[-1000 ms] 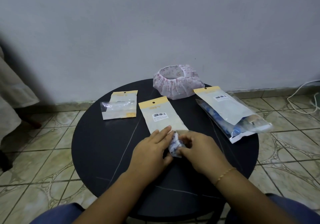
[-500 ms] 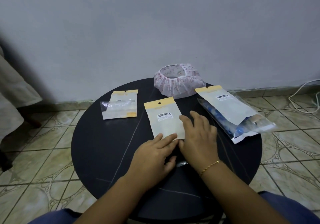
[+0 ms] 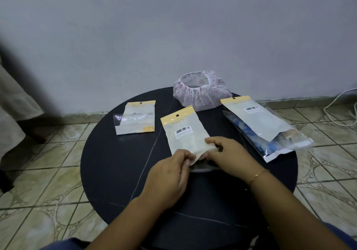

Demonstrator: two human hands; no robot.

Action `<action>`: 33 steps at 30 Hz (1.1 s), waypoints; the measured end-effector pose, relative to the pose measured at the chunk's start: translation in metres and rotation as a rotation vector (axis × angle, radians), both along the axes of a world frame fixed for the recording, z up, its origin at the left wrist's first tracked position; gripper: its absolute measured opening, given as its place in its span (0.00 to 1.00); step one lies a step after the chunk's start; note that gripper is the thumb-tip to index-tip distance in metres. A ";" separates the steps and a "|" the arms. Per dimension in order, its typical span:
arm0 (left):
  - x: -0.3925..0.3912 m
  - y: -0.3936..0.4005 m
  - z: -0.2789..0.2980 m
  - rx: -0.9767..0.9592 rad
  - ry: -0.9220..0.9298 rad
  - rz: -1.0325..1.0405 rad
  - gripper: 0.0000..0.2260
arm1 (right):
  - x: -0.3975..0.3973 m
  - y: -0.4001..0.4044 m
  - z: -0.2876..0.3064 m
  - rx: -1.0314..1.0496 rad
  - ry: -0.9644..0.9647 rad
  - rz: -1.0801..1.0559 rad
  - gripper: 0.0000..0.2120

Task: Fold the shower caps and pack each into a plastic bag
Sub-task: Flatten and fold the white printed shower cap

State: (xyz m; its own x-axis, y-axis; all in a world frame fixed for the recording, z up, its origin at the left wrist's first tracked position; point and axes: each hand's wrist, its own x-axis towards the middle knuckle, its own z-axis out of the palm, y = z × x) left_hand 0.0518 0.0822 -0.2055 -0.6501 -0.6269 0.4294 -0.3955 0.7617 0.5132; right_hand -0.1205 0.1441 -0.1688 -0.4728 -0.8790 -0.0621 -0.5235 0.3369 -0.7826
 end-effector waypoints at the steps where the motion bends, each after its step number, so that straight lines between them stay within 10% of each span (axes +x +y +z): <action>1: 0.000 -0.001 0.000 0.036 0.009 -0.005 0.13 | -0.003 0.003 0.002 -0.003 -0.097 0.012 0.20; 16: -0.031 0.016 0.006 0.441 0.088 -0.099 0.12 | -0.029 0.044 0.012 0.038 -0.313 -0.176 0.16; 33: -0.084 0.012 -0.005 0.170 -0.085 -0.143 0.23 | -0.021 0.072 0.037 0.003 0.405 -0.108 0.15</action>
State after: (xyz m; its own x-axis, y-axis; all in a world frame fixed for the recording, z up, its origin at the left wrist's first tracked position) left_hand -0.0323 0.0945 -0.2105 -0.7667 -0.5842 0.2661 -0.3367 0.7188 0.6082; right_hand -0.1410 0.2163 -0.1323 -0.5491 -0.8231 0.1452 -0.7504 0.4090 -0.5192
